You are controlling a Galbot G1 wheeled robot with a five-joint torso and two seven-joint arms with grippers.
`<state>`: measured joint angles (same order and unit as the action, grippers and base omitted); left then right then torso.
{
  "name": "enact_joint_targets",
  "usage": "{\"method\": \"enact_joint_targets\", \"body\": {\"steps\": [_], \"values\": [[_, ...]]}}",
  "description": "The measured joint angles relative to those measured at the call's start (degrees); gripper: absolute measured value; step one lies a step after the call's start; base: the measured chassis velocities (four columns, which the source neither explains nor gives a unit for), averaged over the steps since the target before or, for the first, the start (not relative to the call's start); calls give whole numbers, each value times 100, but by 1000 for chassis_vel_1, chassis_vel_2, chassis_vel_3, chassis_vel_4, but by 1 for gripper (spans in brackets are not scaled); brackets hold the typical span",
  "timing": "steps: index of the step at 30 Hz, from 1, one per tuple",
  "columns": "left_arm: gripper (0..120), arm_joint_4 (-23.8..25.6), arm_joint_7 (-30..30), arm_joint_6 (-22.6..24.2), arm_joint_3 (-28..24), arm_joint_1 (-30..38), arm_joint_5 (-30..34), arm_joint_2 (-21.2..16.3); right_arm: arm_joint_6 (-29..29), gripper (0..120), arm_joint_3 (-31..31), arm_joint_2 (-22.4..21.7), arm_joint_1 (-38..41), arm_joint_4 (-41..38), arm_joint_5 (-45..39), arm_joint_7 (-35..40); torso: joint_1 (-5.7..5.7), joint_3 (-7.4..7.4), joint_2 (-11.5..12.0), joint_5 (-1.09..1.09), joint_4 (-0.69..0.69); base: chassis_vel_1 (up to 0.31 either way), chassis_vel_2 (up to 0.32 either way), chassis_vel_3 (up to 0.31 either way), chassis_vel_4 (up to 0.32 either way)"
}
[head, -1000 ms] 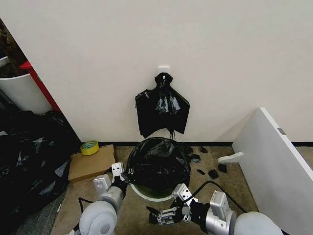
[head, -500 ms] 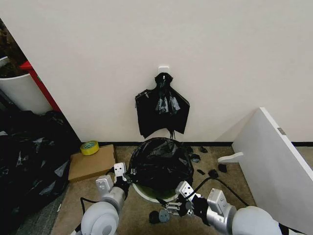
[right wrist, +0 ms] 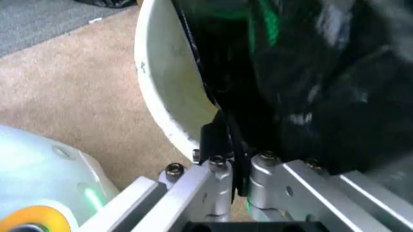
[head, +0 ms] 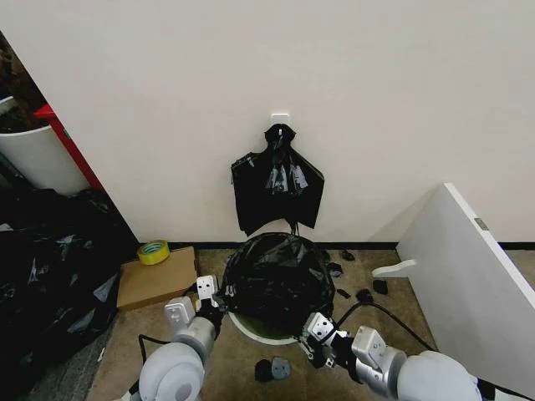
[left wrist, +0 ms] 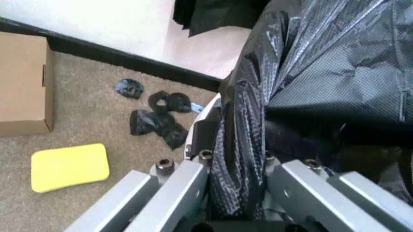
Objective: Place the garbage bag over the trash bin.
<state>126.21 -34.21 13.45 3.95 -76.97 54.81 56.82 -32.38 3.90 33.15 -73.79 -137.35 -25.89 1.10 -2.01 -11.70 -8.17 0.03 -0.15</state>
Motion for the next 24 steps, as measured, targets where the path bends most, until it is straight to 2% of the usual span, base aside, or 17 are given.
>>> {"method": "enact_joint_targets", "body": {"steps": [8, 18, 21, 24], "values": [[0, -16, -42, 16, 6, -4, 33, 4, 193, 0, -90, -60, -97, -113, -50, -79, 0, 0, 0, 0, 0, 0, 0, 0, 0], [0, -178, -260, 11, 94, 237, 436, 54, 494, 0, -173, -327, -313, -473, -403, -522, 0, 0, 0, 0, 0, 0, 0, 0, 0], [0, -172, -293, 11, 113, 262, 504, 62, 500, 0, -150, -328, -331, -469, -366, -604, 0, 0, 0, 0, 0, 0, 0, 0, 0], [0, -120, -371, 14, 137, 310, 662, 93, 616, 0, -18, -267, -375, -282, 101, -851, 0, 0, 0, 0, 0, 0, 0, 0, 0]]}}
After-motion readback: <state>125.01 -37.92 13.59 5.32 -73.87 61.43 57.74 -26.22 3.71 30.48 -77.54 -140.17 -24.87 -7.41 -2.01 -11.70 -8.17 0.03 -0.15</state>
